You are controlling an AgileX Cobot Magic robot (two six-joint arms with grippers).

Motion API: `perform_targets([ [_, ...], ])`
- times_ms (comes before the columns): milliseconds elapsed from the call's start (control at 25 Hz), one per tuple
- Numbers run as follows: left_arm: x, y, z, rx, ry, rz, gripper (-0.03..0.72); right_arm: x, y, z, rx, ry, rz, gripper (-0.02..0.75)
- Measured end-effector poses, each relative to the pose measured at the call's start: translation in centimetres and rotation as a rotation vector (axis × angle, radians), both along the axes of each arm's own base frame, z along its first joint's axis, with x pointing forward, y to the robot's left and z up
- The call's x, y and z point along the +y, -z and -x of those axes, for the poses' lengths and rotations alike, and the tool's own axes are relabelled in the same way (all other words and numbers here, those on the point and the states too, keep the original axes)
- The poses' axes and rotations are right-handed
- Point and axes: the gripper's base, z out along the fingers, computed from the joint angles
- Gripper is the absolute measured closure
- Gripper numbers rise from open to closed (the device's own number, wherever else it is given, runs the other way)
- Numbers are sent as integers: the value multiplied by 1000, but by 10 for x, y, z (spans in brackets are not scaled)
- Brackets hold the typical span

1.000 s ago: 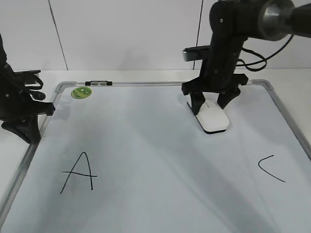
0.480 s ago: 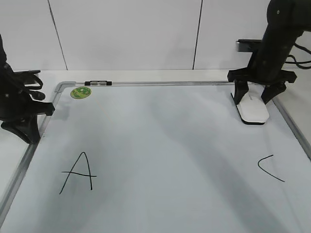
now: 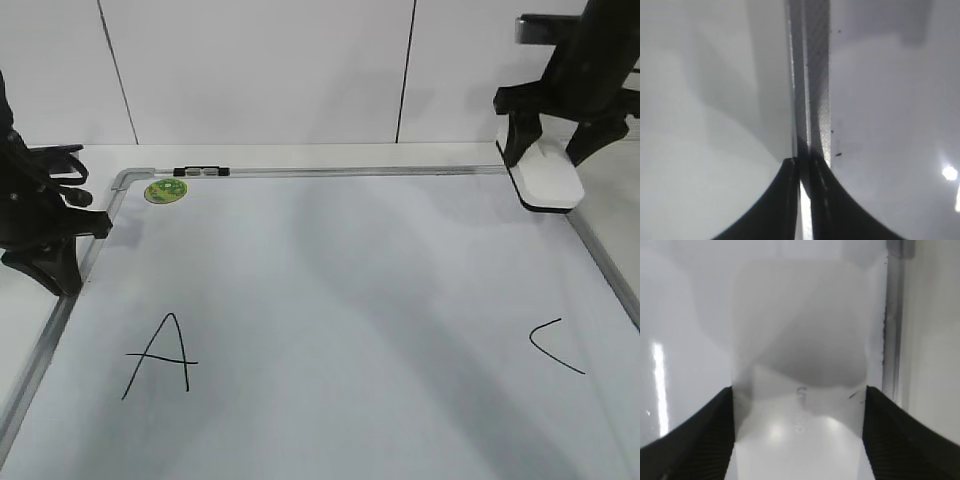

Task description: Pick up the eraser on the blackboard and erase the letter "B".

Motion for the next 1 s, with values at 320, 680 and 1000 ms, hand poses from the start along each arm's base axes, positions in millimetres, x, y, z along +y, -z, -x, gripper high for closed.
perform_targets([
  [320, 0, 0, 0, 0, 0, 0, 654, -5, -4, 34, 53, -21, 35, 186],
  [680, 0, 0, 0, 0, 0, 0, 654, -12, 28, 55, 187, -86, 89, 186],
  [1000, 0, 0, 0, -2, 0, 0, 654, -42, 32, 58, 205, -14, 61, 186],
])
